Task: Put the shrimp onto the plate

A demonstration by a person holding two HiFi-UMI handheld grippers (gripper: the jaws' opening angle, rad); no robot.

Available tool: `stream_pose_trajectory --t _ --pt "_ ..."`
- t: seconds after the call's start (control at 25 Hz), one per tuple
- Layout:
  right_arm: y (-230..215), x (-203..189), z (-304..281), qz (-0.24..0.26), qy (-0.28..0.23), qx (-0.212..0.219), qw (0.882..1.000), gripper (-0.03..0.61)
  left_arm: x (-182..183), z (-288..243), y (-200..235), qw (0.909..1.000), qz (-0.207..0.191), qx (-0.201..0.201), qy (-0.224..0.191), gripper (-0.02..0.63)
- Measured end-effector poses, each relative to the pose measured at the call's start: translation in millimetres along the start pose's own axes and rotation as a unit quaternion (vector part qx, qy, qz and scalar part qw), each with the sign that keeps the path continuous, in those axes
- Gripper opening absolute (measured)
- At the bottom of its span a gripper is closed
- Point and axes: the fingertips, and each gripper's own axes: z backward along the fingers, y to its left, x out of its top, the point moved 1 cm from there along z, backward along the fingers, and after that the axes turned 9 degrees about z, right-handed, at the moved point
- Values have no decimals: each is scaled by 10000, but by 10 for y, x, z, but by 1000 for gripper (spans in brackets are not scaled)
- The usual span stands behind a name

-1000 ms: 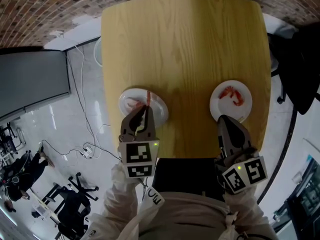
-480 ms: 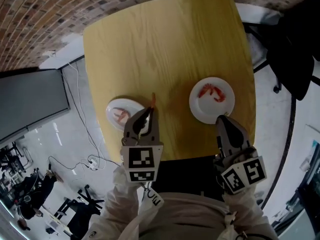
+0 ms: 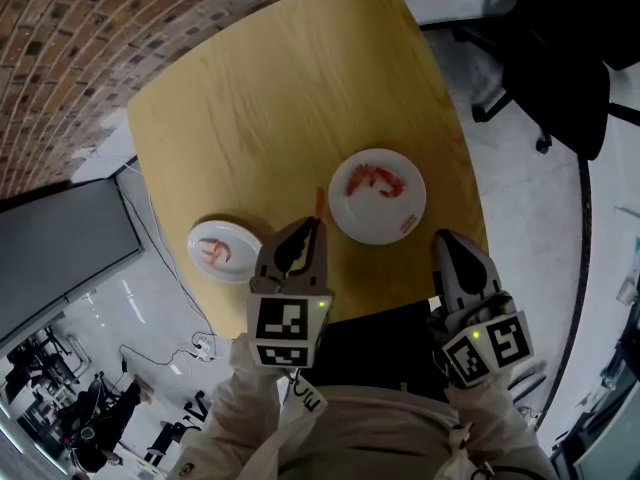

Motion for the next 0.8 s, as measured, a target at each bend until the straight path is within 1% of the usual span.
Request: stream_pose_trajectory --t 0.24,0.44,0.8 --pt "-205 -33 170 -123 -43 -203 9997 24 -16 -142 -294 9989 217 -347 208 27" --pt "-326 -65 270 -201 -76 -342 9992 23 3 -221 -456 9976 330 -569 206 27" --pt "-402 -96 321 -200 -49 -437 9988 23 -28 -291 -489 9907 1051 -840 179 28"
